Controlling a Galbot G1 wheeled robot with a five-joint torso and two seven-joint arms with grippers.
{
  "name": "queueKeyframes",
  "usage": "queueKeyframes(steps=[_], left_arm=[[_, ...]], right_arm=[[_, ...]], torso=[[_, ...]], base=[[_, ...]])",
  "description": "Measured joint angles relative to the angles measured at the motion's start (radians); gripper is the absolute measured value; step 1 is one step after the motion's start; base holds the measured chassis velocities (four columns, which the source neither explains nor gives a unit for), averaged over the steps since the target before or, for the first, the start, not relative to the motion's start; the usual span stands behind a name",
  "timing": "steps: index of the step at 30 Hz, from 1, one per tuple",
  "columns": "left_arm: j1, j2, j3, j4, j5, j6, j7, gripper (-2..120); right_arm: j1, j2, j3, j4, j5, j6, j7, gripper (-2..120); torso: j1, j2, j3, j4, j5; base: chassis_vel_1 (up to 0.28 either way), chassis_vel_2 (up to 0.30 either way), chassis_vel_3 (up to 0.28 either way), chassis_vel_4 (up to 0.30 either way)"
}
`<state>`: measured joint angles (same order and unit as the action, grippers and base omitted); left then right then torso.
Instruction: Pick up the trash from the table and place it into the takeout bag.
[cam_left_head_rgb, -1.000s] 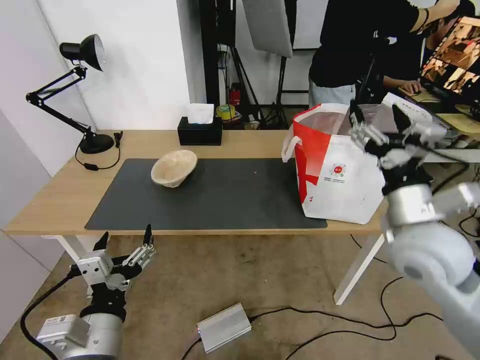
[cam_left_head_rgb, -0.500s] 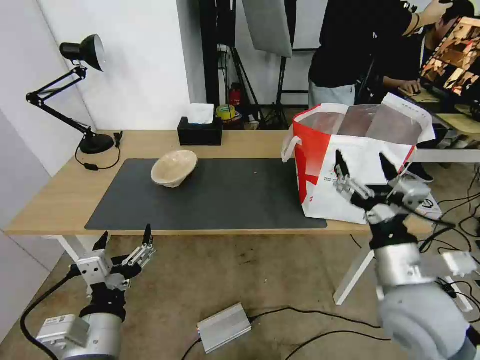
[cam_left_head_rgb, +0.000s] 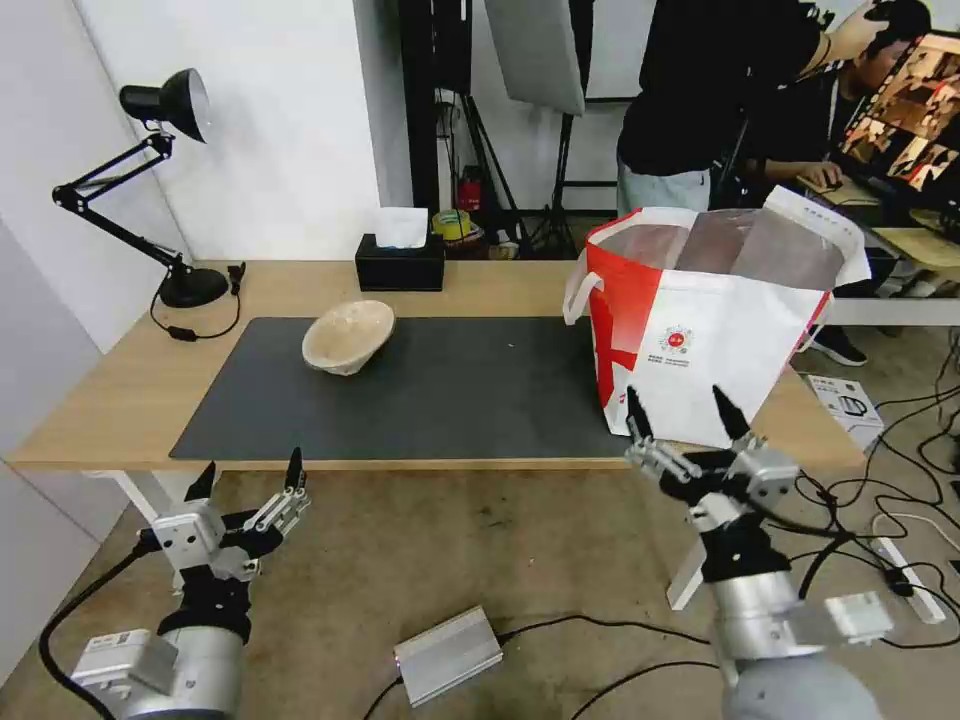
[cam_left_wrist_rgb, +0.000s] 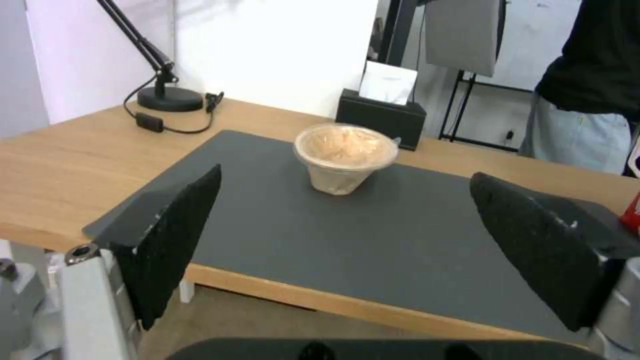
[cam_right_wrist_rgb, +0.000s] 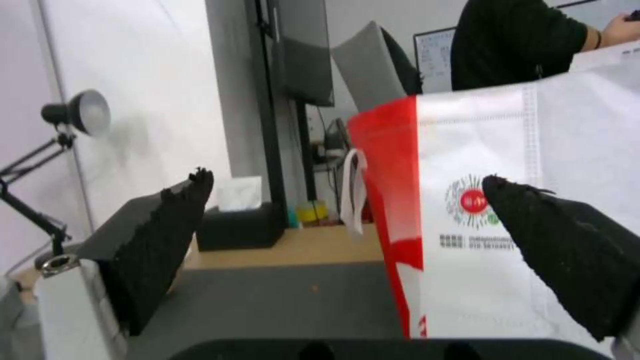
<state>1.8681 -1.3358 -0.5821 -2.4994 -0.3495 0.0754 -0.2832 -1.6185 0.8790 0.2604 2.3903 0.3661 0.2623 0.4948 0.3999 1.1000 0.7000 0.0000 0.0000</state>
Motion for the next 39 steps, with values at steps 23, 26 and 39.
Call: queueKeyframes(steps=[23, 26, 39], left_arm=[[-0.004, 0.000, -0.002, 0.007, -0.001, -0.001, 0.000, 100], [-0.004, 0.000, -0.003, 0.008, -0.001, 0.000, 0.000, 100], [-0.002, -0.004, -0.005, 0.008, -0.001, -0.001, 0.000, 100]], right_arm=[[-0.058, 0.003, -0.063, -0.052, -0.118, 0.012, 0.016, 100], [-0.057, 0.000, -0.063, -0.056, -0.118, 0.012, 0.017, 100], [-0.058, -0.001, -0.058, -0.059, -0.121, 0.007, 0.026, 100]], torso=[[0.000, 0.000, 0.000, 0.0000, 0.0000], [0.000, 0.000, 0.000, 0.0000, 0.0001], [0.000, 0.000, 0.000, 0.0000, 0.0001]], base=[[0.000, 0.000, 0.000, 0.000], [0.000, 0.000, 0.000, 0.000], [0.000, 0.000, 0.000, 0.000]])
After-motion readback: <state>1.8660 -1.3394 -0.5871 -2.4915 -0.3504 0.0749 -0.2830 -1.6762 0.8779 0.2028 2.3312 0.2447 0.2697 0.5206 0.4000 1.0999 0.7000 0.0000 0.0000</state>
